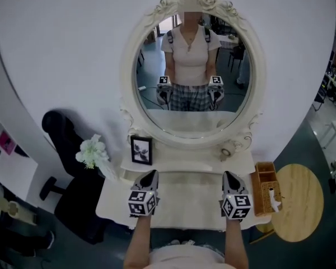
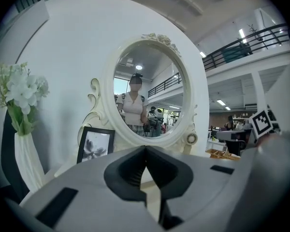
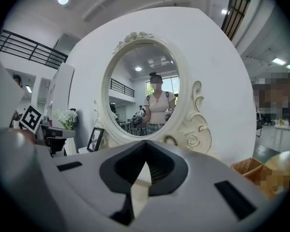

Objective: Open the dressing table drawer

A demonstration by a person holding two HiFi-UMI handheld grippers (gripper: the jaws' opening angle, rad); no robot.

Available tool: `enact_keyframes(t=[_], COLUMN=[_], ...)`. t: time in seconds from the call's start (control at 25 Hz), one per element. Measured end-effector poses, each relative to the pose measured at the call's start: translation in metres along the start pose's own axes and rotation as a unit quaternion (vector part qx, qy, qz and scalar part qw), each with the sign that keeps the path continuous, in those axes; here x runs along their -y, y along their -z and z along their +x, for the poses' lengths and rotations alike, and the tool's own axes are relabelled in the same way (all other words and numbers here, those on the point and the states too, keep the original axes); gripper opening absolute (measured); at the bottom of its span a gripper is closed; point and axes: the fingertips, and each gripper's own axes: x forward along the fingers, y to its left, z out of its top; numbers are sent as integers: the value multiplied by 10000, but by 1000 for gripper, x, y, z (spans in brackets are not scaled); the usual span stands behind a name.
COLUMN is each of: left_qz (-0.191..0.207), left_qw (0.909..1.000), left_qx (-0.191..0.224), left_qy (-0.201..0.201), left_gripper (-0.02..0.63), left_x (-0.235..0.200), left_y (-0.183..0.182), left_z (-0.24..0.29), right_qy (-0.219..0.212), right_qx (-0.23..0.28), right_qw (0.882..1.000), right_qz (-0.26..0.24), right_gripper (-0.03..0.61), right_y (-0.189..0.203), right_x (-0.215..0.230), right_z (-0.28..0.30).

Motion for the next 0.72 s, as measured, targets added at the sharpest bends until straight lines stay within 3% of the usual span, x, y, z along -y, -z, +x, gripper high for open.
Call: enact_keyframes(t=[0.72], left_qz=[-14], left_qw=[9999], left_qx=[-128], left_qy=[24], left_gripper=[28], left_x=[0], left_y=[9], left_z=[2], right_qy=[119], right_qx=[-54], right_qw=[9999], right_qz=[23], right_gripper=[14], right_y=[3], right_x=[11], right_z=[-5])
